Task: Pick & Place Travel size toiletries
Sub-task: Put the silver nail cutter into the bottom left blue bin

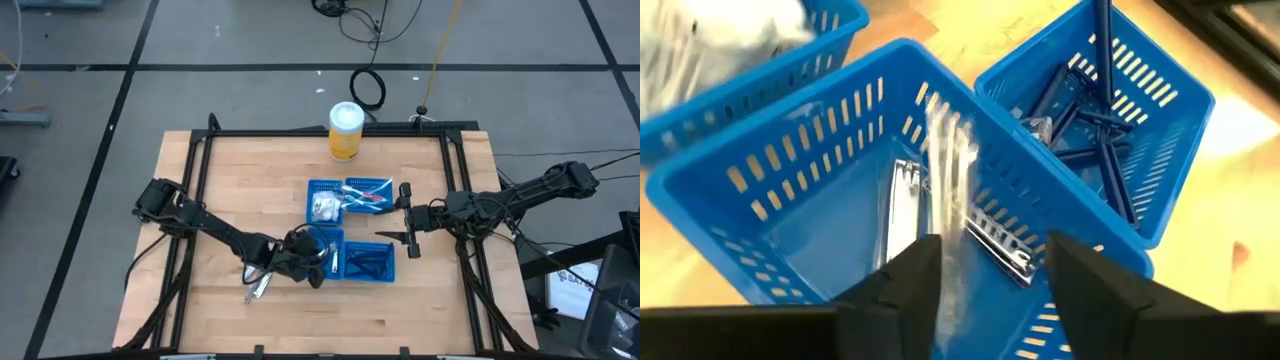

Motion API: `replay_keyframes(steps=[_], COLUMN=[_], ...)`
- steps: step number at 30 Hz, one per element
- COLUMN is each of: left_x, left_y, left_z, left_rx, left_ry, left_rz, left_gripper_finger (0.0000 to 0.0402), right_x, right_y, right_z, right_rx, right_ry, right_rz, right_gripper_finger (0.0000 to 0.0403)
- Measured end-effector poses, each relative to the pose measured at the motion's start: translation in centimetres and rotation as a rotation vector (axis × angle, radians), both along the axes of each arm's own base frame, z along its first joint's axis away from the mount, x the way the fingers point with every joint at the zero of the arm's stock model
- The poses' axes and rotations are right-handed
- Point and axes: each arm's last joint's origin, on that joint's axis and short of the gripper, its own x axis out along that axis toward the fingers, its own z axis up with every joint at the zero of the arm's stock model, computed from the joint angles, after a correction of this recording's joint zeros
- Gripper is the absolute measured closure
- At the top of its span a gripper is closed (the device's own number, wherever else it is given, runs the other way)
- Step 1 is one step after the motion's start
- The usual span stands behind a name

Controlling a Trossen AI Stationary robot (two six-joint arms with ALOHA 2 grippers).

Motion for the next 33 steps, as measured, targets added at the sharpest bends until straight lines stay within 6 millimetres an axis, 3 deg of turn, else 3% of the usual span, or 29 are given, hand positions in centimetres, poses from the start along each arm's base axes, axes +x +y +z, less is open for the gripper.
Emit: replay_keyframes(steps=[4,8,12,17,24,33], left_x=[0.0,-0.5,-2.3,-5.8,-9.8,-13.3], left_y=[0.1,0.8,1.2,0.3,-2.8,-6.4], left_z=[0.1,2.1,4.9,7.3,6.5,3.2], left_rx=[0.048,-0.020,-0.045,-0.014,-0.109,-0.195], left_ry=[0.017,0.022,0.039,0.104,0.261,0.446], left_rz=[-0.061,-0.137,-0.139,-0.109,-0.026,0.125], left_gripper_finger=[0.0196,0.0184,0.0184,0.0183,0.0183,0.0183], right_x=[0.0,0.0,0.0,0.0,0.0,0.0], right_y=[0.0,0.0,0.0,0.0,0.0,0.0], right_z=[0.0,0.0,-0.1,-0.1,-0.2,-0.2], right_rx=[0.000,0.000,-0.001,-0.003,-0.002,0.003], right_ry=[0.000,0.001,0.005,0.012,0.016,0.016], right_rz=[0.000,0.000,0.000,0.000,0.000,0.000], right_gripper_finger=[0.0195,0.0195,0.0195,0.0195,0.0195,0.0195])
